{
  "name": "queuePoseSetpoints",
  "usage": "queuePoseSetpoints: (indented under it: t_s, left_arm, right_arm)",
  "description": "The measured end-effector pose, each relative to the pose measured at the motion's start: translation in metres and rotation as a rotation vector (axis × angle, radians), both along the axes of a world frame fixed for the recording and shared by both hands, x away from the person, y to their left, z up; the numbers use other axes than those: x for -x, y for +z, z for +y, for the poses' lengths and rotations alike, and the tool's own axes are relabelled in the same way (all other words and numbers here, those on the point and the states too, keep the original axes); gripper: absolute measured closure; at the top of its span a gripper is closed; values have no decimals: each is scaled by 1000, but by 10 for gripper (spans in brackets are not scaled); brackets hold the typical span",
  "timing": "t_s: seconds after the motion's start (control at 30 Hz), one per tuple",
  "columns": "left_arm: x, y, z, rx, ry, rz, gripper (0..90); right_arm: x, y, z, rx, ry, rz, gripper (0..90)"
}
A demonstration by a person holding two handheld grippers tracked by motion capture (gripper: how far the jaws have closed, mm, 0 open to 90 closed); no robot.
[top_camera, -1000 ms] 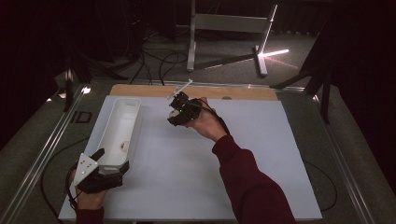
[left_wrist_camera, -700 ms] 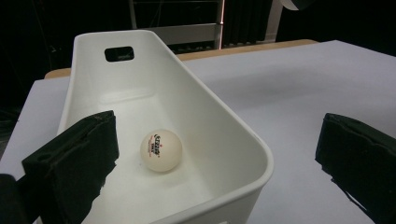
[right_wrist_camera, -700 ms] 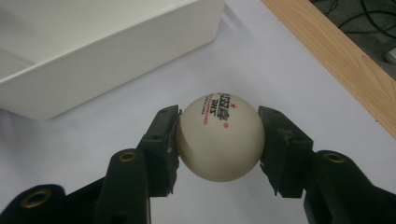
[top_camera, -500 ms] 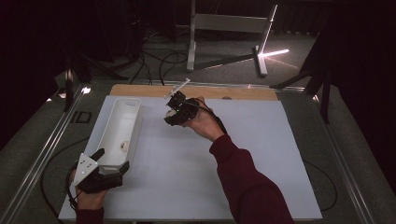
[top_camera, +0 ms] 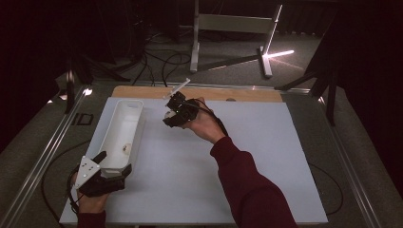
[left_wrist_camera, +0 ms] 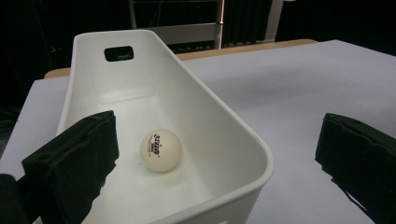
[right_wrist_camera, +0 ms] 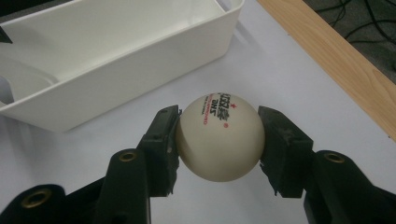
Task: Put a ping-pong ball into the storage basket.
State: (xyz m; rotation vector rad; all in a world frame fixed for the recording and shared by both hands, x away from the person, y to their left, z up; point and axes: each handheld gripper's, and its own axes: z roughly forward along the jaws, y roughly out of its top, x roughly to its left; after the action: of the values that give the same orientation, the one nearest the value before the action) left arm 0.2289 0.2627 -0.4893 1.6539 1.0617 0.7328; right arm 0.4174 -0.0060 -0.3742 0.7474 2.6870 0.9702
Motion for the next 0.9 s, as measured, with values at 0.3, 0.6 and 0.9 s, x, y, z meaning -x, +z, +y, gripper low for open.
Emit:
queuePoseSetpoints:
  t_s: [0.3, 0.6, 0.9]
  left_arm:
    - [0, 0, -1, 3, 1, 0, 0]
    - [0, 0, 0, 4, 0, 0, 0]
    - [0, 0, -1, 4, -1, 1, 0]
  right_arm:
    - [1, 3, 4, -13, 8, -1, 503]
    - [2, 6, 9, -31, 20, 0, 503]
    - [3, 10, 12, -49, 27, 5, 503]
